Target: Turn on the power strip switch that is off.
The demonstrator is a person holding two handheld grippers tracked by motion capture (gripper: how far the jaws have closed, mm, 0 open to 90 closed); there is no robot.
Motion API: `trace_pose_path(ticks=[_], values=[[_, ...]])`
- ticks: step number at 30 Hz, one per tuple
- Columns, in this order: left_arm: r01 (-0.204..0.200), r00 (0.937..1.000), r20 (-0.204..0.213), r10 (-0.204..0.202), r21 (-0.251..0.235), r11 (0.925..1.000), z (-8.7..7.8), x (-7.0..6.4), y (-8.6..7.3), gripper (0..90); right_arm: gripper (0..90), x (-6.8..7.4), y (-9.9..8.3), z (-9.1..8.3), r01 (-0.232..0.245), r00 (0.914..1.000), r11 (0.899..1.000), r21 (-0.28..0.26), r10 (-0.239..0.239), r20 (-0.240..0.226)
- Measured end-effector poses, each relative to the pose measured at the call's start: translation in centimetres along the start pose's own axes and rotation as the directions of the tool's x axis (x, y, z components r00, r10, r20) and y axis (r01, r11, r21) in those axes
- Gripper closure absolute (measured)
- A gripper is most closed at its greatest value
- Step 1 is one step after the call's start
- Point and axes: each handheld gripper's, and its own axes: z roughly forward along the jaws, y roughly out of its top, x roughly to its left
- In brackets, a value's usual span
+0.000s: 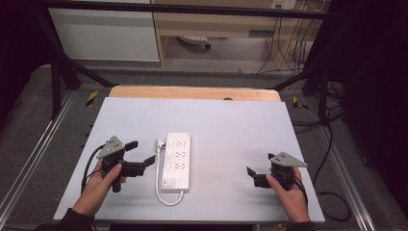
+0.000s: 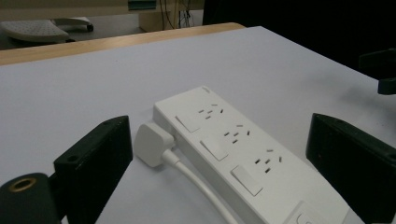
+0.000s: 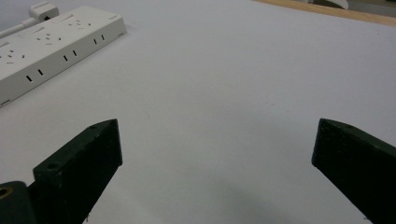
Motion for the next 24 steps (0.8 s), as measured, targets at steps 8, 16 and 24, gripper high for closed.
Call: trace_pose_path(ticks=[8, 16, 24], values=[[0.011, 0.9987, -0.05, -0.009, 0.04, 0.9991, -2.4, 1.7, -1.6, 7.1, 2.2, 0.0, 0.0, 0.0, -0.006, 1.0, 1.0, -0.002, 0.006, 0.0], [0.039, 0.9919, -0.125, -0.024, 0.116, 0.9925, -4.2, 3.9, -4.1, 6.9, 2.2, 0.0, 0.0, 0.0, -0.008, 1.0, 1.0, 0.003, 0.008, 0.001], [0.078, 0.9848, -0.167, -0.05, 0.165, 0.9832, -5.1, 5.4, -5.9, 7.9, 2.0, -0.1, -0.2, 0.1, -0.014, 0.9999, 1.0, 0.015, 0.014, 0.009]])
